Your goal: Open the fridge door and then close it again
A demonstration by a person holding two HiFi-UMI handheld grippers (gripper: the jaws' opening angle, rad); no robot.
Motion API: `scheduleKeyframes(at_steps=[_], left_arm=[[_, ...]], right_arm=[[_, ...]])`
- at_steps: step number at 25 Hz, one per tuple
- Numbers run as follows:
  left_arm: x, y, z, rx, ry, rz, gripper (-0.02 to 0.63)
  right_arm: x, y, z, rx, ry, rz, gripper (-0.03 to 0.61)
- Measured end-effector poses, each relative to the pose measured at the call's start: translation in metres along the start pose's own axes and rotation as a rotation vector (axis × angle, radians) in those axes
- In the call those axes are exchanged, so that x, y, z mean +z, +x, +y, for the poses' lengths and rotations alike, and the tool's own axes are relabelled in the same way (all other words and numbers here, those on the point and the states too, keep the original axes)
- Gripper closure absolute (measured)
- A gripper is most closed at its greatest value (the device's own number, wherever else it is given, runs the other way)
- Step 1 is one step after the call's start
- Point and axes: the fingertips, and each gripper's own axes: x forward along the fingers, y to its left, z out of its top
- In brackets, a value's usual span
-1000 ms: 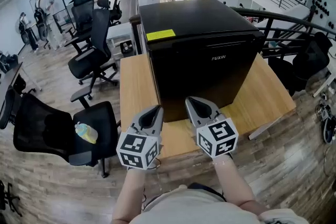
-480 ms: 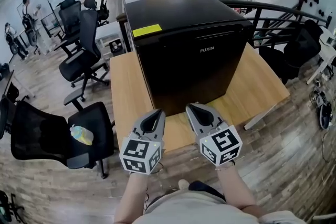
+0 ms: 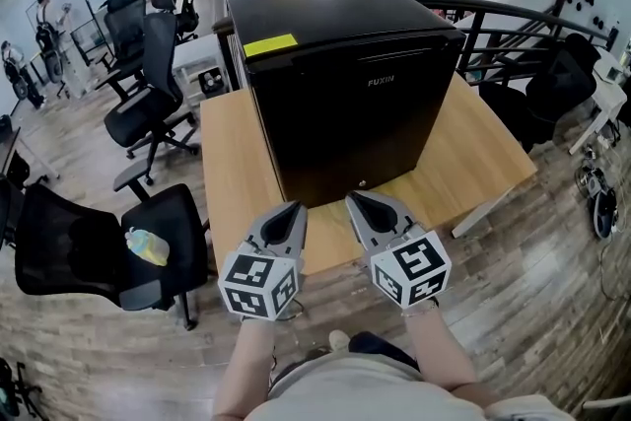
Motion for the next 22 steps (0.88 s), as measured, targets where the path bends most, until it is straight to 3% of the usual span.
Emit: scheduleKeyframes(at_steps=[22], left_arm=[[-0.006, -0.009, -0.012, 0.015, 0.012, 0.018, 0.606]], right_arm=[[0.007, -0.021, -0.001, 0.029, -0.010, -0.031, 0.580]])
